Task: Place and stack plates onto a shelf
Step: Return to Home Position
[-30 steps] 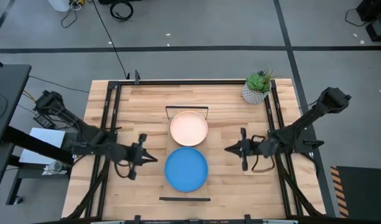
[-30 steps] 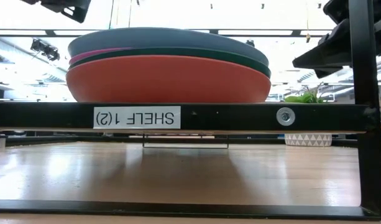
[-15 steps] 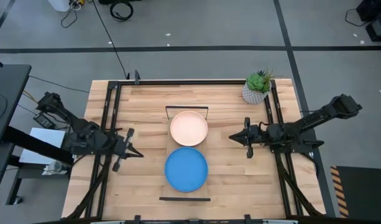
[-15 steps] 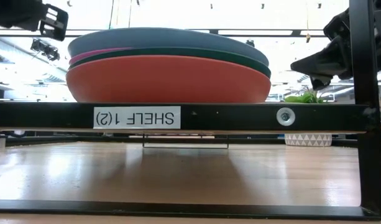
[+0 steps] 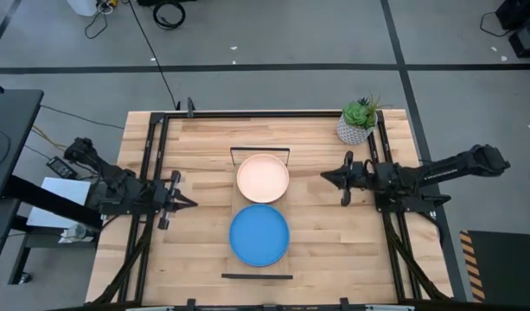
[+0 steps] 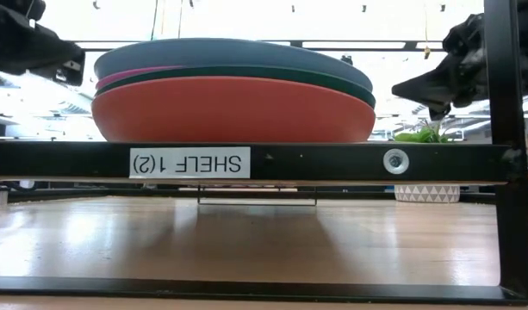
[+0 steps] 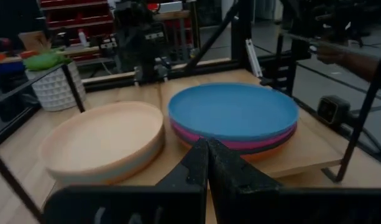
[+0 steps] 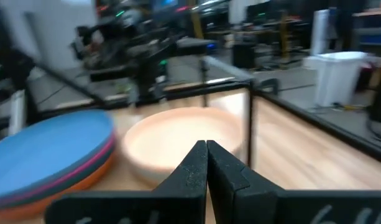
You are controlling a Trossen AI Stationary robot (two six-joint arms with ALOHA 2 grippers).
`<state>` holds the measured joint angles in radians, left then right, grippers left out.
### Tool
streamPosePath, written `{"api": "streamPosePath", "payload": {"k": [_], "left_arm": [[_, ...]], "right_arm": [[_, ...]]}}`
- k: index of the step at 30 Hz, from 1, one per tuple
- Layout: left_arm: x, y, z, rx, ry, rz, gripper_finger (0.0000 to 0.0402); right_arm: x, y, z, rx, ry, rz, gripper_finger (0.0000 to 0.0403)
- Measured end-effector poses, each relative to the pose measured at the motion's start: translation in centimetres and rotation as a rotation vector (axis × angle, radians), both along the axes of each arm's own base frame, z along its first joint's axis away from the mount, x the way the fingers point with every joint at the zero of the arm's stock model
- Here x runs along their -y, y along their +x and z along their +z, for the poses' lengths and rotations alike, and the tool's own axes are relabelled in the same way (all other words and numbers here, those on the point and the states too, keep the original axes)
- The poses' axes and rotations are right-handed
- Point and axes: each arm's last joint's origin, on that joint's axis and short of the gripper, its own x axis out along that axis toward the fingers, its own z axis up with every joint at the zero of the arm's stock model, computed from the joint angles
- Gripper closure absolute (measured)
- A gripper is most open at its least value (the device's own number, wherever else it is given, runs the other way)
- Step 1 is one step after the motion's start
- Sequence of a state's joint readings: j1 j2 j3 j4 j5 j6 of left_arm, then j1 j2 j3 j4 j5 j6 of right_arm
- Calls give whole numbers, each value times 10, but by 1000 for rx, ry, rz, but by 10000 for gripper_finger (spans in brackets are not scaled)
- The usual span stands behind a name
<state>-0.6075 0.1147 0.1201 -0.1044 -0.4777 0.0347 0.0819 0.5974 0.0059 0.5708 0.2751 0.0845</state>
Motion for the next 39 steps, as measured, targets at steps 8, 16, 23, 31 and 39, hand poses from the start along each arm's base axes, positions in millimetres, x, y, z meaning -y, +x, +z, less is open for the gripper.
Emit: {"api": "streamPosePath", "payload": {"k": [8, 16, 23, 31, 39], "left_arm": [[-4, -5, -9, 53, 6, 24, 391], [-3, -4, -6, 106, 48, 8, 396], [-1, -5, -5, 115, 36, -78, 397], [0, -4, -5, 60, -281, -72, 368], [0, -4, -5, 53, -320, -71, 364]], "right_arm": [[14, -3, 7, 120, 193, -184, 392], [15, -3, 6, 136, 249, -184, 392], [15, -3, 6, 135, 248, -184, 392], [15, -3, 6, 135, 247, -183, 392], [15, -3, 6, 135, 247, -183, 392]]}}
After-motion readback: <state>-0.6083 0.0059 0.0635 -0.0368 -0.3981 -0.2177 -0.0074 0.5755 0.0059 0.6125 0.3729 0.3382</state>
